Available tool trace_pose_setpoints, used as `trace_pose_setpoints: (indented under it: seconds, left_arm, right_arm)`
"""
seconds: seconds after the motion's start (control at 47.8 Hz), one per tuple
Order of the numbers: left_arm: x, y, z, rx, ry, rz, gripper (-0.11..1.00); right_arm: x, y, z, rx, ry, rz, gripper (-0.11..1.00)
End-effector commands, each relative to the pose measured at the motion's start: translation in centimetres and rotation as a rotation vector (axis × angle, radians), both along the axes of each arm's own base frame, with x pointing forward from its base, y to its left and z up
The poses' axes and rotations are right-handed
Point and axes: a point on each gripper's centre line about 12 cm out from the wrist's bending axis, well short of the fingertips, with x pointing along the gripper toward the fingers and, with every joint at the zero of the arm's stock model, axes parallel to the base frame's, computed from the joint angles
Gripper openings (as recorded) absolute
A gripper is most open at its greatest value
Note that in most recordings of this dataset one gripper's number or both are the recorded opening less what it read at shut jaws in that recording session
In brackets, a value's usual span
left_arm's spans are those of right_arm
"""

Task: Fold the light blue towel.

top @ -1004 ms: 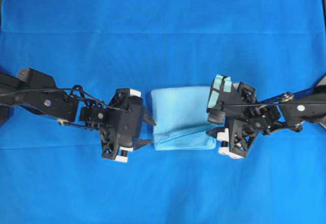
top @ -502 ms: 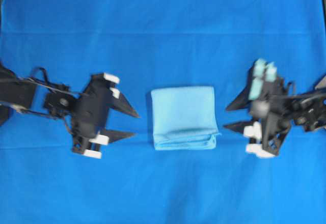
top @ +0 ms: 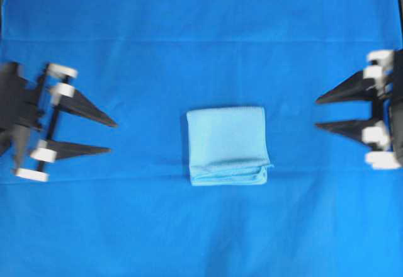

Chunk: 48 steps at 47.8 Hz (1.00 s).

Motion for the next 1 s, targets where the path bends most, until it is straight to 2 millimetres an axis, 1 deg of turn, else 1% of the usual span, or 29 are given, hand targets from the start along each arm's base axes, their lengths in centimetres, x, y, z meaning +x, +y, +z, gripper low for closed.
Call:
trace_pose_setpoints:
  seconds: [0.0,0.146,0.209,0.356,0.46,0.607,0.711,0.878,0.983]
  left_arm:
    - [-1.6,0.5,1.0,-0.008,-0.061,0.010,0.48]
    - [-4.3,1.8,0.1,-0.012,-0.098,0.054,0.48]
    - [-5.3,2.2,-0.5,-0.011,-0.112,0.074,0.48]
    - [-7.2,3.2,-2.4,-0.013,-0.130,0.125,0.48]
    - [-8.0,3.6,-3.6,-0.016,-0.136,0.149,0.48]
    - [-8.7,3.9,-4.8,-0.025,-0.134,0.173,0.48]
    - [-8.6,4.0,-5.1,-0.024,-0.123,0.176,0.48]
    - [-8.6,3.9,-5.2,-0.027,-0.120,0.175,0.48]
    - [-8.6,3.9,-5.2,-0.027,-0.120,0.175,0.48]
  right_arm:
    - [-1.3,-0.5,1.0,-0.021,-0.061,-0.002,0.55]
    - [-3.5,-1.6,0.2,-0.044,-0.100,-0.026,0.55]
    - [-4.2,-2.0,-0.7,-0.051,-0.107,-0.036,0.55]
    - [-5.4,-3.0,-2.4,-0.057,-0.108,-0.085,0.55]
    - [-5.9,-3.8,-3.5,-0.051,-0.103,-0.134,0.55]
    - [-6.1,-4.3,-5.3,-0.039,-0.112,-0.160,0.54]
    - [-5.9,-4.3,-6.3,-0.029,-0.123,-0.145,0.54]
    - [-5.5,-4.1,-7.0,-0.021,-0.109,-0.128,0.54]
    - [-5.5,-4.1,-7.1,-0.018,-0.105,-0.128,0.54]
